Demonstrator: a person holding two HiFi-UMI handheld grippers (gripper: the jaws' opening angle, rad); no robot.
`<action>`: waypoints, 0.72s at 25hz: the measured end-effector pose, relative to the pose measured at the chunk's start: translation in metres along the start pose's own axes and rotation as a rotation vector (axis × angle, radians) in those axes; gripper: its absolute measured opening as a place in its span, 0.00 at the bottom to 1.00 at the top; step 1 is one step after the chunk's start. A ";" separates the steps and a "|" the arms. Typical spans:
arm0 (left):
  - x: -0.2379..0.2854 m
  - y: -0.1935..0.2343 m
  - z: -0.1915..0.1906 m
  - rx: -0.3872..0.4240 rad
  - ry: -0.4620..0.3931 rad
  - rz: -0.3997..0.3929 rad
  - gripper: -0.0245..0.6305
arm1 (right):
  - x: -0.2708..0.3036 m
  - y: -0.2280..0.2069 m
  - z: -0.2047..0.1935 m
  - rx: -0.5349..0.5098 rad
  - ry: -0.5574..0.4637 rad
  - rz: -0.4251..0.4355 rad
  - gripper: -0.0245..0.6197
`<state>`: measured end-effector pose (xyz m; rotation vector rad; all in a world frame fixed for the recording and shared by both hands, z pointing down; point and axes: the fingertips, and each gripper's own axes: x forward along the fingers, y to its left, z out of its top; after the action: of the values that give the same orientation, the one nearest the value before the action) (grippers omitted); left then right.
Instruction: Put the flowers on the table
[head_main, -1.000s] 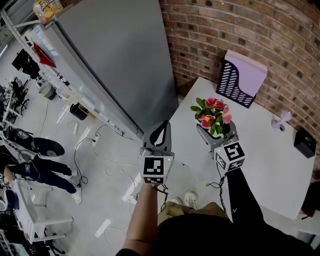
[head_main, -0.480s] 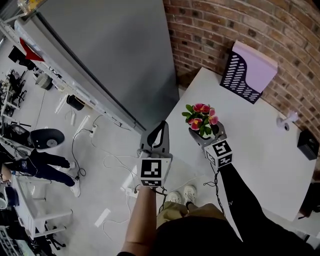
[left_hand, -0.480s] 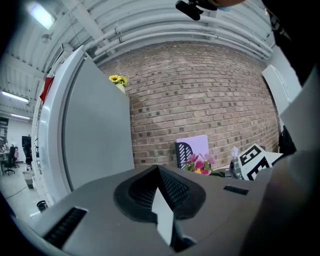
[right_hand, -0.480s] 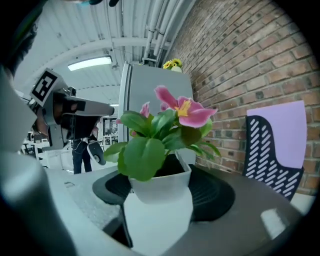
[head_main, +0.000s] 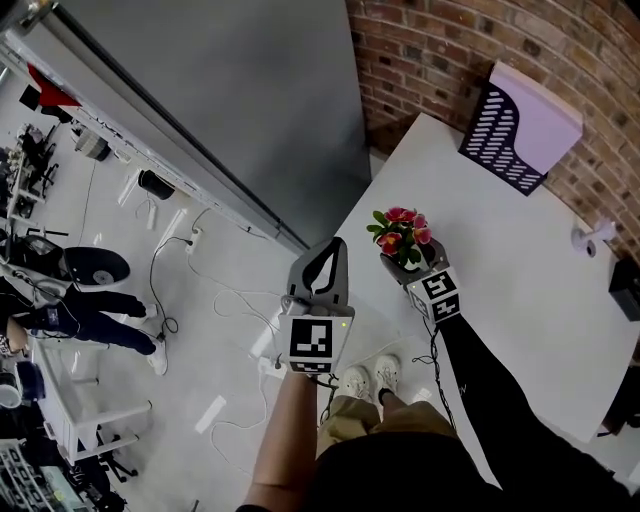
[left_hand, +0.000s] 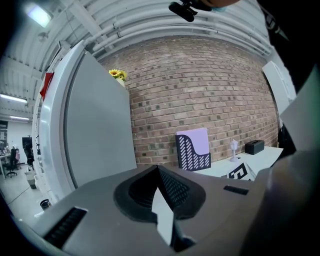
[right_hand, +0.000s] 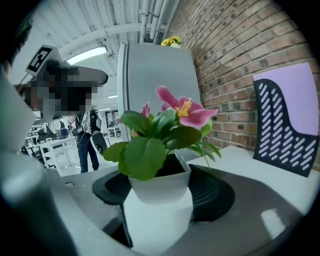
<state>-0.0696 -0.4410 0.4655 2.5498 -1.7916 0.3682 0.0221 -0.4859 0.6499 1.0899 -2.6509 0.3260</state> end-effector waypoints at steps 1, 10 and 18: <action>-0.002 0.001 -0.003 -0.001 0.004 0.003 0.05 | 0.003 0.001 -0.005 0.000 0.011 0.004 0.57; -0.016 0.013 -0.020 -0.014 0.040 0.028 0.05 | 0.021 0.015 -0.043 0.003 0.101 0.036 0.57; -0.024 0.023 -0.029 -0.021 0.061 0.047 0.05 | 0.030 0.019 -0.061 -0.051 0.151 0.048 0.57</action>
<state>-0.1039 -0.4223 0.4861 2.4581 -1.8271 0.4205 -0.0028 -0.4745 0.7146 0.9478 -2.5406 0.3339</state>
